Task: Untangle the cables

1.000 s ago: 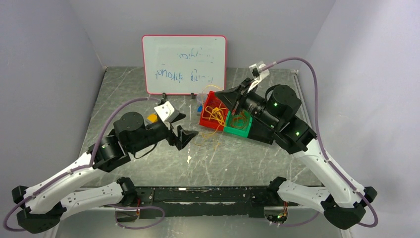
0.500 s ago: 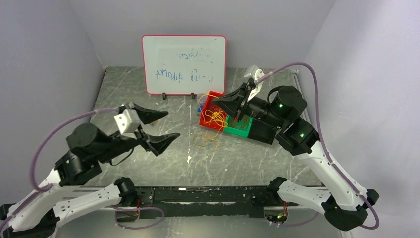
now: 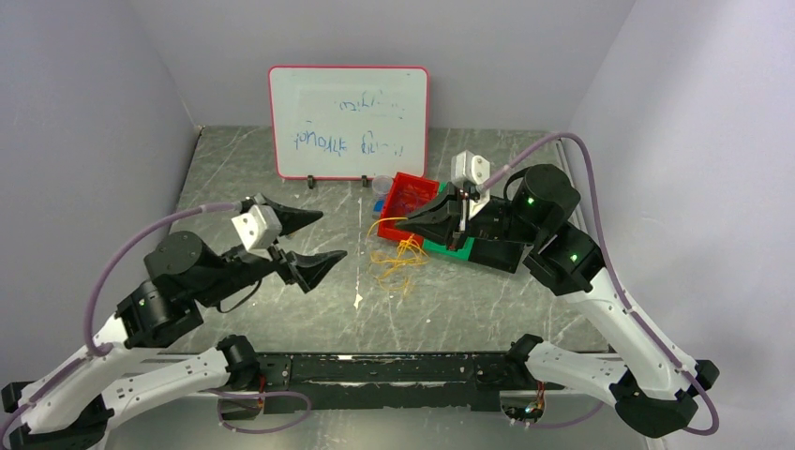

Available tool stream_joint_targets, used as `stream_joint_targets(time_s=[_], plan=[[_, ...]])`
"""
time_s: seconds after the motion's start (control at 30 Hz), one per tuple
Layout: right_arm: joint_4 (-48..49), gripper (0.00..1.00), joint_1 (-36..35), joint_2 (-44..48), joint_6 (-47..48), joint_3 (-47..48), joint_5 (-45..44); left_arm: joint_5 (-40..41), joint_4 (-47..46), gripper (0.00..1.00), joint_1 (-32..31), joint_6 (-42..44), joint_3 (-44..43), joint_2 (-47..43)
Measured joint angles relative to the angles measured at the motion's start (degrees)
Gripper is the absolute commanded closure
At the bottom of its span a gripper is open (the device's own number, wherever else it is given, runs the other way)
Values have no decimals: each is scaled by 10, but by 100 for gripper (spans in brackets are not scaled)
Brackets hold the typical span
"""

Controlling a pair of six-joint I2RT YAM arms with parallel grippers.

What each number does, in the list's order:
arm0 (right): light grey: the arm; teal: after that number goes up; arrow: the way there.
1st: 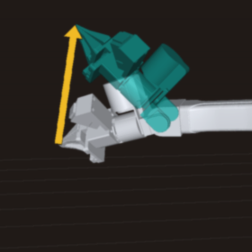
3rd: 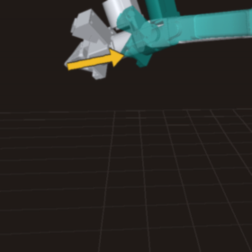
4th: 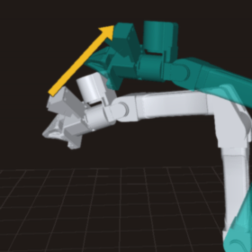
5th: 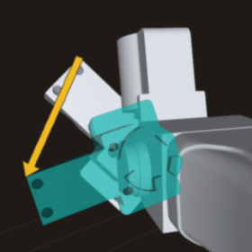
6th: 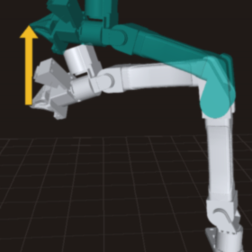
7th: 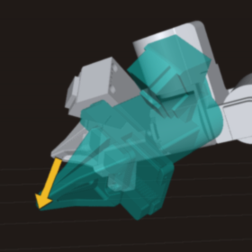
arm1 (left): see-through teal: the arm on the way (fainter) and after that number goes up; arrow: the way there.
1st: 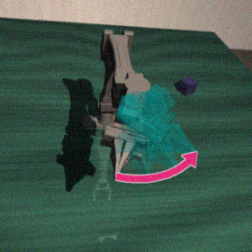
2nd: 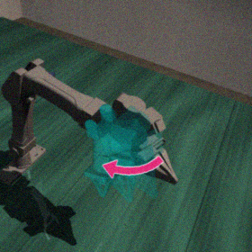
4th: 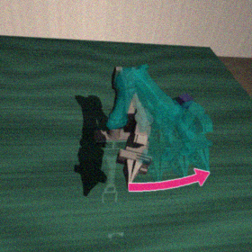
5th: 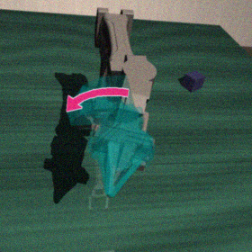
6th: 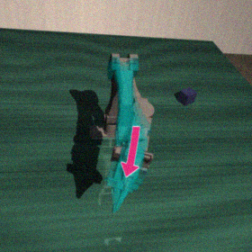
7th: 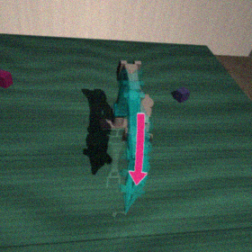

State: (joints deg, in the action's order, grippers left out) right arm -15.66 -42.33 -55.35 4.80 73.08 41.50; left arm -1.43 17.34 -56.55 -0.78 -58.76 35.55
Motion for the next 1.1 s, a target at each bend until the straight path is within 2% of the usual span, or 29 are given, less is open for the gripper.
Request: stream_joint_targets(time_s=[0.2, 0.47, 0.6, 0.7, 0.83, 0.9, 1.0, 1.07, 1.1], plan=[[-4, 100, 0, 0, 6, -1, -3, -8, -10, 12, 0, 4, 25, 26], [-20, 100, 0, -11, 12, -4, -23, -77, -62, 11, 0, 8, 33, 70], [-25, 100, 0, -15, 12, -9, -19, -90, -73, 13, 0, 21, 22, 98], [-27, 100, 0, -17, 13, -10, -8, -91, -75, 18, 0, 34, 2, 121], [-27, 100, 0, -17, 13, -12, 8, -91, -78, 33, 0, 45, -24, 148], [-27, 100, 0, -17, 13, -14, 16, -92, -79, 47, 0, 49, -32, 159], [-26, 99, 0, -17, 13, -19, 19, -99, -78, 80, 0, 55, -46, 176], [-24, 94, 0, -17, 10, -26, 19, -106, -76, 92, 0, 57, -58, 187], [-21, 93, 0, -17, 9, -31, 19, -109, -75, 93, 0, 60, -64, 191]])
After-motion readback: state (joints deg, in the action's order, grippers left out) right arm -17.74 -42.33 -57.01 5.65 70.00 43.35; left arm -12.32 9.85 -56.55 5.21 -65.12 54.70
